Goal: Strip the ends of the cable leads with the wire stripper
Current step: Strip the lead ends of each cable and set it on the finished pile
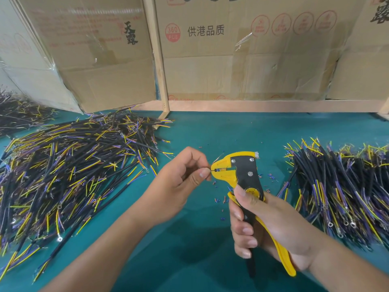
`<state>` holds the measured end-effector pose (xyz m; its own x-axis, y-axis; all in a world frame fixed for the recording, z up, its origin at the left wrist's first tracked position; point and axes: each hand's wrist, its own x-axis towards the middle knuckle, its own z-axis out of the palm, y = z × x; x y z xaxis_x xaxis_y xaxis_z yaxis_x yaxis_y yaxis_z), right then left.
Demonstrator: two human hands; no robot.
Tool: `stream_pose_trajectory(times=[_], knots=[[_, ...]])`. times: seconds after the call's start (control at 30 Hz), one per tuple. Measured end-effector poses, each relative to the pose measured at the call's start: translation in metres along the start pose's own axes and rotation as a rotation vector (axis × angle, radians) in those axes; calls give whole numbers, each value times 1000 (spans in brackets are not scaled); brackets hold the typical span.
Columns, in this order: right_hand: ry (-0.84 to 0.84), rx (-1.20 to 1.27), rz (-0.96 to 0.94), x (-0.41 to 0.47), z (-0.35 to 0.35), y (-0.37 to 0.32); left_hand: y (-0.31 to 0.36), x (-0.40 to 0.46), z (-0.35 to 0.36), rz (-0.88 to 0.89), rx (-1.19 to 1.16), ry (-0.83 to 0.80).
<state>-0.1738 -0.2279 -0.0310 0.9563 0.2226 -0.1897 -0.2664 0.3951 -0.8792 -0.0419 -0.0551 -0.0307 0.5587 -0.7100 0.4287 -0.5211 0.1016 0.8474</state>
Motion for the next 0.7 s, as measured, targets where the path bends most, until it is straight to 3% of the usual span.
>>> stream_pose_trajectory(times=[0.17, 0.5, 0.6, 0.7], knots=[[108, -61, -11, -1, -1, -4, -3, -1, -2, -4, 131, 32], [82, -74, 20, -3, -2, -8, 2, -2, -19, 90, 413, -19], [103, 46, -73, -7, -15, -23, 1, 0, -51, 55, 438, 131], [193, 84, -168, -14, -27, -43, 0, -2, -78, 29, 298, 328]])
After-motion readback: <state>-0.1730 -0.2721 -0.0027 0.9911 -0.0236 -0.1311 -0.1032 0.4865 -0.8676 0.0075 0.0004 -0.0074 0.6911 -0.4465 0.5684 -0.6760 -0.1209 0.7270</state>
